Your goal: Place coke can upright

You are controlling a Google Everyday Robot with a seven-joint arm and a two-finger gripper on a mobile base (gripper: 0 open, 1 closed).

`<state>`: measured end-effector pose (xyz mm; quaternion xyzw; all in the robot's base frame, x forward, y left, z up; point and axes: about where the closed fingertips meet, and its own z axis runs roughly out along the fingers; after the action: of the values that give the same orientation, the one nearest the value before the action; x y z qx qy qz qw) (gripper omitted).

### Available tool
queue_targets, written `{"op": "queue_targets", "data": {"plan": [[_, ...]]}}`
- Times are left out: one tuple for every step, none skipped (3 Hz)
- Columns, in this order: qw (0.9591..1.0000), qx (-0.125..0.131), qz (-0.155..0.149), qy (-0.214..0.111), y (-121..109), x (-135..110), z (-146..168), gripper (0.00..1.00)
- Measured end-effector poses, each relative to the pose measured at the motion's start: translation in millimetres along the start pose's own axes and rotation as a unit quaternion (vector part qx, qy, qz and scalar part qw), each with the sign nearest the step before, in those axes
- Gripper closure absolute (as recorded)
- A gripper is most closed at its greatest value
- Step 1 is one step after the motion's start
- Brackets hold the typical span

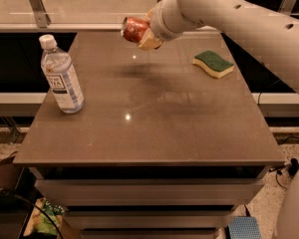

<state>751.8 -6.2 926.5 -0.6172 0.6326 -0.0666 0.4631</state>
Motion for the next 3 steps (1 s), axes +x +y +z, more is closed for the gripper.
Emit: {"op": "queue_targets", "data": {"plan": [[0.9997,0.005,0.000,-0.022,-0.9,-8.1,-6.7,1.00],[0.9987,0.017,0.007,-0.049,-2.2,-16.8,-16.2,1.00],[0.9968,0.035,0.031,-0.065,-3.6,-21.9,-21.4,1.00]]}}
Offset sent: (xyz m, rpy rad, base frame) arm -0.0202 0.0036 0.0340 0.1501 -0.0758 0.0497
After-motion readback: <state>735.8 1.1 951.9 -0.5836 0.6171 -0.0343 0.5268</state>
